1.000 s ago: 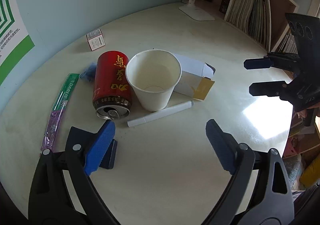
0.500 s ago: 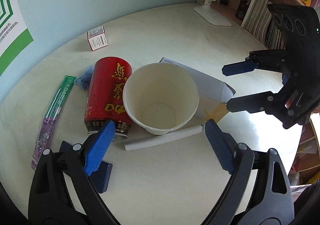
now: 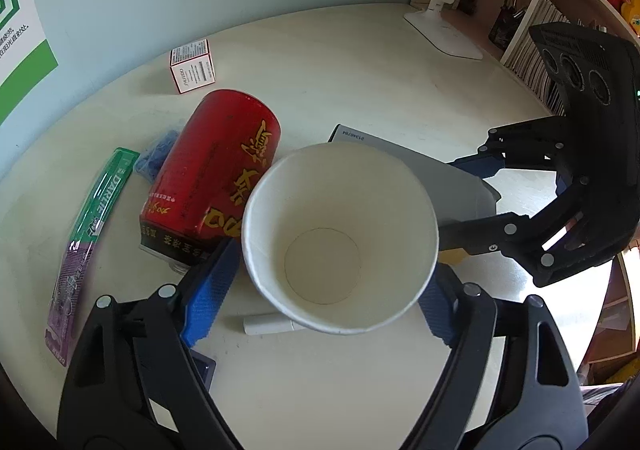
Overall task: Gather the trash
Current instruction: 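Grasp the white paper cup with the left tool while the right tool grasps the open white box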
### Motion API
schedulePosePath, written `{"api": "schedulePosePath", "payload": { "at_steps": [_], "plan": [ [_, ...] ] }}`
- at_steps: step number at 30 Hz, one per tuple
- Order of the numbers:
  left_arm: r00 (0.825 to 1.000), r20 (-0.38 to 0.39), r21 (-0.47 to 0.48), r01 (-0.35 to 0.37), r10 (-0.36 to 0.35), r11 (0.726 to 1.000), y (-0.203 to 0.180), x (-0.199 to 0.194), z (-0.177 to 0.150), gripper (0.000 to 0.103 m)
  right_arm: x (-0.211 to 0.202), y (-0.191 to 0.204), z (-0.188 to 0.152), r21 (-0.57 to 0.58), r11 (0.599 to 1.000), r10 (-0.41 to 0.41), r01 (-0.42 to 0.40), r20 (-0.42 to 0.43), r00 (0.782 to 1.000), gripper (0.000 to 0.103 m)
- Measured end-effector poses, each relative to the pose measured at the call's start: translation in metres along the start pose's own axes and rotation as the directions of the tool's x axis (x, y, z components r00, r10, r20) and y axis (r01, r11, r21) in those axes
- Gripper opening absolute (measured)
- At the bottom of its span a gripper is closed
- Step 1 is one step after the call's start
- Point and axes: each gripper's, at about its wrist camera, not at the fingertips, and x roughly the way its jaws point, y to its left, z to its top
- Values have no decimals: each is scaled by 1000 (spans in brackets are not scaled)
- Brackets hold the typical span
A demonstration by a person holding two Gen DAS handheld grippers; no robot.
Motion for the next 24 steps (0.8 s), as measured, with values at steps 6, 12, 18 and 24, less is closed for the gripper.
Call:
{"api": "schedulePosePath", "payload": {
  "at_steps": [6, 12, 18, 24],
  "plan": [
    [1000, -10, -8, 19, -19, 1000, 2, 9, 3, 59, -4, -6, 0, 6, 1000, -6, 6, 9, 1000, 36],
    [1000, 6, 17, 28, -28, 999, -1, 4, 2, 57, -21, -19, -9, 85, 996, -7, 4, 33, 999, 35],
    [1000, 9, 43, 27, -27, 999, -6, -12, -6, 57, -41, -24, -21, 147, 988, -46, 39, 44, 998, 35],
    [999, 24, 84, 34, -36, 996, -11, -28, -10, 57, -58, -19, -33, 187, 979, -98, 86, 57, 994, 34]
  ]
}}
